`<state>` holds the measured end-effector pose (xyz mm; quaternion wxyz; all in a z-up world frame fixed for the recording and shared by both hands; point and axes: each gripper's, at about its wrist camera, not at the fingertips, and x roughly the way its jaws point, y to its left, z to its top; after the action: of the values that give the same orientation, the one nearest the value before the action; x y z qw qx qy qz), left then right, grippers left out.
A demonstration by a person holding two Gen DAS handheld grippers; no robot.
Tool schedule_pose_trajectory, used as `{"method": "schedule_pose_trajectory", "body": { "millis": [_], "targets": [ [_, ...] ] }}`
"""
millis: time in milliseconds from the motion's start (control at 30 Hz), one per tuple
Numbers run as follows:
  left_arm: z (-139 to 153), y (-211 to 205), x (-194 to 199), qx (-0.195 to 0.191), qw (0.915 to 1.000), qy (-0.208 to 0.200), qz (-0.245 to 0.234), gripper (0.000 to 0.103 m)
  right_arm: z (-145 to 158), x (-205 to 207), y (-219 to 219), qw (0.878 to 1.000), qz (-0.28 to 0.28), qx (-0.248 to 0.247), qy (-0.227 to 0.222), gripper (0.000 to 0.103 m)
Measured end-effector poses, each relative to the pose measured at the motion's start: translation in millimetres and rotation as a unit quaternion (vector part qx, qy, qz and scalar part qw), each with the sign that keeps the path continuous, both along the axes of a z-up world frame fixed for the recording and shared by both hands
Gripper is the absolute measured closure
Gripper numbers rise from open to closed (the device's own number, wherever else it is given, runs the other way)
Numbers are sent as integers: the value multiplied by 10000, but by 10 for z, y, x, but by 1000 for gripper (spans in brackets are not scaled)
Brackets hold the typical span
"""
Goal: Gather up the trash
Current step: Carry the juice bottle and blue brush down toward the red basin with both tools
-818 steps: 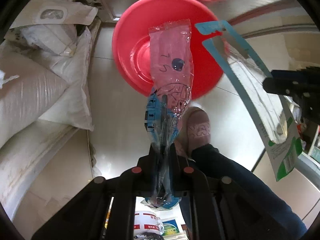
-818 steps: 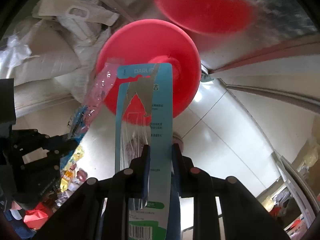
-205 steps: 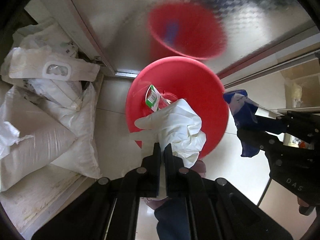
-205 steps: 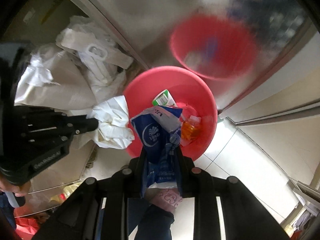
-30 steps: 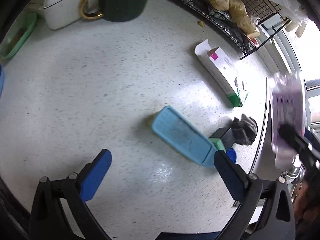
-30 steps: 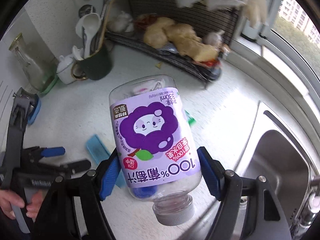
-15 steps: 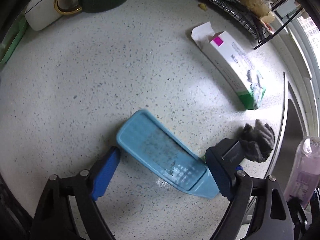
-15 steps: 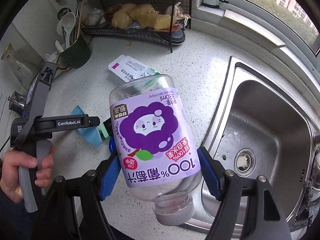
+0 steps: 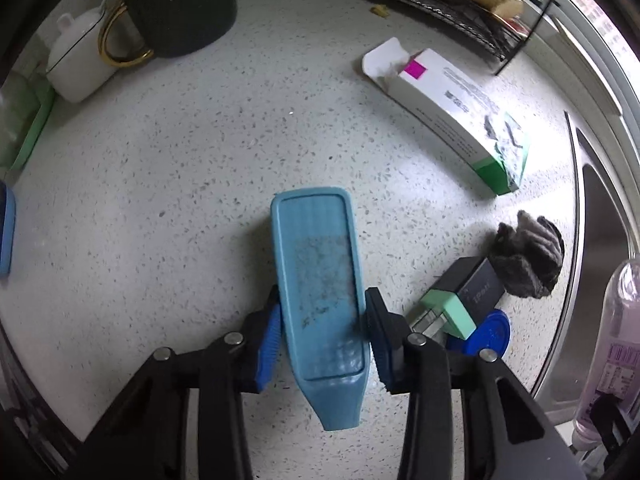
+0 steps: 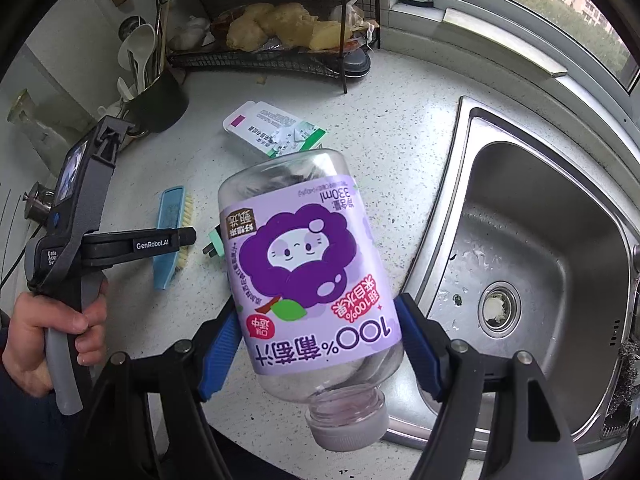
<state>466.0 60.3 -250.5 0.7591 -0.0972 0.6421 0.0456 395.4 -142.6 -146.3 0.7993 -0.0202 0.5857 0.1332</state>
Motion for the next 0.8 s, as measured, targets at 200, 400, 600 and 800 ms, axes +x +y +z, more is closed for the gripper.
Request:
{"method": "schedule_pose_trajectory", "body": {
  "millis": [200,400,600,800],
  "targets": [
    [107,-15,-237,-138,9996,-145,-174,67,0,-62,93,9999,90,61,10,31],
    [351,-89,-593,-43,9987,-346,-362,68,66,-145,133,9998,171,69,-95,31],
    [771,-121,-972,-249,9941,-750,-745,68,142,-263,91,9997,158,133,-157,31],
    [1122,-308,-1224,-58,9906,-1011,-919,68,276,-429,0,9990,104,308,-305,31]
  ]
}}
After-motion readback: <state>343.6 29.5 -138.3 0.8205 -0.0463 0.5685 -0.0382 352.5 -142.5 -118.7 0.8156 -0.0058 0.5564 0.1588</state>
